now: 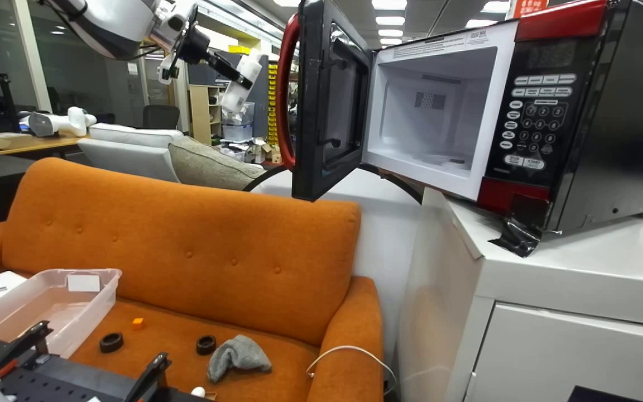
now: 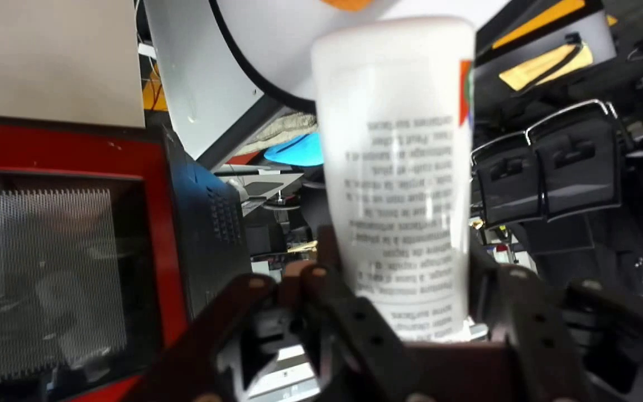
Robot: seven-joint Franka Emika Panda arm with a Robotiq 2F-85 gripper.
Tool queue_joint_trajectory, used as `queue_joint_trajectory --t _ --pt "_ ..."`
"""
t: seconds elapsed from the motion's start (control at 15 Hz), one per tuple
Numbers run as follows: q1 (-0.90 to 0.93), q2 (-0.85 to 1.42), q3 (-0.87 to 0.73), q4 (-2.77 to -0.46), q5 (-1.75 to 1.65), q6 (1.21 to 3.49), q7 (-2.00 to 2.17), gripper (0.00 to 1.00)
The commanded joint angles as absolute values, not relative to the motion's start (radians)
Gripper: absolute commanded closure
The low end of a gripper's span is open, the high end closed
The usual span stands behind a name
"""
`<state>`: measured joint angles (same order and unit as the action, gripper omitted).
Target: Move a bottle from the top of the microwave to the storage box
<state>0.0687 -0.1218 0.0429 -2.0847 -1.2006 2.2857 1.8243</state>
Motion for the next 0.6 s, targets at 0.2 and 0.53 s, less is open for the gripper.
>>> queue_joint_trajectory --t 0.2,0.53 --pt "0.103 -0.163 0.098 -2.237 -1.169 2.276 1.802 0.74" --pt "0.119 -0.174 0.122 -2.258 -1.140 2.262 1.808 0.74"
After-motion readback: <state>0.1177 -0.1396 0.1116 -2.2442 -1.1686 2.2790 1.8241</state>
